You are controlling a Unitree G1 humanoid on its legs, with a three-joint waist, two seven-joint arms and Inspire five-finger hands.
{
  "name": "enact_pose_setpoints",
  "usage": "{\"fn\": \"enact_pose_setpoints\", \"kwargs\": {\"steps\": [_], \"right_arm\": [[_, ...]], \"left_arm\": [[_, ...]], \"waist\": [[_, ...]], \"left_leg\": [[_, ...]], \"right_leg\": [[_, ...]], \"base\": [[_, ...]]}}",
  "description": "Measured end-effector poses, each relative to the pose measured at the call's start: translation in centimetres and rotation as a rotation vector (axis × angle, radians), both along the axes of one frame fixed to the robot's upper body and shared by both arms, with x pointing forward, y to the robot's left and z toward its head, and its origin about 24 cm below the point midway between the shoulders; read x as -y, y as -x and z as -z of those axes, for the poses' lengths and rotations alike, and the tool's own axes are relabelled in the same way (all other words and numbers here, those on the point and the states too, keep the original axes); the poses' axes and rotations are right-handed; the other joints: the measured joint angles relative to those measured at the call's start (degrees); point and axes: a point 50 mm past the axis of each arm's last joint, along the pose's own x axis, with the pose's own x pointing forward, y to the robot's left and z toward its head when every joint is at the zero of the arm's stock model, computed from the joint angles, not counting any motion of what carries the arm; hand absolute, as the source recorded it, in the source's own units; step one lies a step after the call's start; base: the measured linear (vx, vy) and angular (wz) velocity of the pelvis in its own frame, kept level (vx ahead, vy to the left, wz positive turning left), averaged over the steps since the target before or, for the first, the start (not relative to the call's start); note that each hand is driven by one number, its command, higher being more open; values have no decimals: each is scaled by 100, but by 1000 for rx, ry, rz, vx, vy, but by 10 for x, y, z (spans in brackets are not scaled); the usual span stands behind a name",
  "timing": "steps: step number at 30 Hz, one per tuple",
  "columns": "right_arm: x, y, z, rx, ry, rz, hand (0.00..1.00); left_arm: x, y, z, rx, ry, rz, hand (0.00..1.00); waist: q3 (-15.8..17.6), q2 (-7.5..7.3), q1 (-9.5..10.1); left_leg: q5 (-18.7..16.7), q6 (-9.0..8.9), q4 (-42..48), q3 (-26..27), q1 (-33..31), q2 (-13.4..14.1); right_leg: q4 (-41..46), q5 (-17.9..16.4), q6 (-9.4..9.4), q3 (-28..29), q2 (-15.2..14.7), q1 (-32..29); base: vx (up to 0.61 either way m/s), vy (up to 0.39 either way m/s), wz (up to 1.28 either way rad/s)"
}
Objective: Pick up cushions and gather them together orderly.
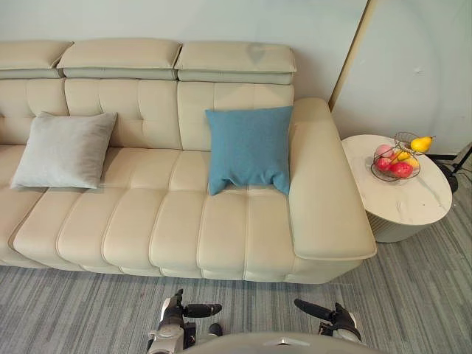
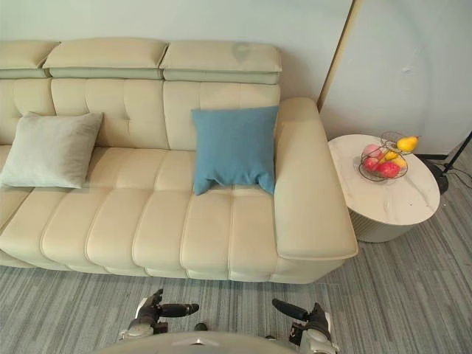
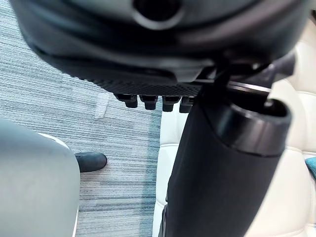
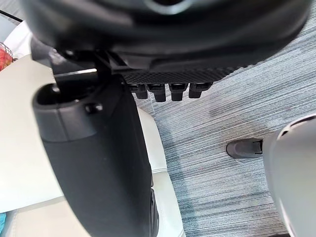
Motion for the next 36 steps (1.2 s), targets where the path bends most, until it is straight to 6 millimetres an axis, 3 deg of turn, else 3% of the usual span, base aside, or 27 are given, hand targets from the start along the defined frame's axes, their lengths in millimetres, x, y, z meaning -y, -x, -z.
{"fn": "enact_pose_setpoints", "kwargs": {"steps": [7, 14, 21, 26, 31, 33, 34, 35, 36], "right_arm": [[0, 1, 1, -5, -2, 0, 100], [-1, 15, 4, -31, -27, 9, 100], [1, 20, 4, -24, -53, 39, 100], [-2, 15, 2, -2, -55, -2, 100], [-3, 9, 0, 12, -50, -33, 100], [-8, -7, -3, 50, -50, -77, 100], [-10, -10, -4, 56, -51, -85, 100], [-17, -20, -6, 81, -64, -103, 100], [-19, -24, -7, 91, -68, -103, 100]], "left_arm": [[0, 0, 0, 0, 0, 0, 100], [-1, 4, 1, -4, 36, -61, 100], [4, 8, 4, -12, 93, -98, 100], [5, 8, 4, -7, 109, -130, 100], [3, 7, 3, 5, 126, -197, 100], [-2, 2, 2, 21, 117, -206, 100], [-3, 0, 1, 25, 115, -205, 100], [-7, -5, -1, 40, 104, -201, 100], [-7, -6, -1, 43, 102, -200, 100]], "waist": [[-6, -19, -1], [-3, -13, -15], [57, 77, -93], [74, 81, -110], [146, 82, -109], [289, 5, -104], [316, -14, -102], [408, -53, -60], [409, -67, -54]], "left_leg": [[0, 0, 0, 0, 0, 0], [-1, -2, 0, 128, 101, 26], [-60, -36, -2, 470, 357, 140], [-247, -169, 140, 921, 406, 273], [-633, -137, 769, 720, 147, 347], [-935, -170, 1028, 1603, 208, 501], [-991, -182, 1091, 1757, 198, 547], [-1080, -198, 1220, 2314, 155, 712], [-1106, -231, 1255, 2544, 128, 781]], "right_leg": [[0, 0, 0, 0, 0, 0], [43, 0, 1, 99, 6, 33], [134, 8, 15, 350, 59, 93], [305, -6, -13, 908, 235, -175], [507, 33, -22, 1674, 375, -655], [603, 215, -8, 2475, 642, -1012], [611, 257, -27, 2539, 687, -1080], [690, 261, -260, 2161, 664, -1356], [818, 191, -371, 1726, 572, -1524]], "base": [[0, 0, 0], [-3, 1, -7], [-49, 3, -23], [-20, -6, -50], [32, -11, -92], [-13, 62, -173], [-63, 8, -211], [-73, -18, -152], [-59, -29, -206]]}}
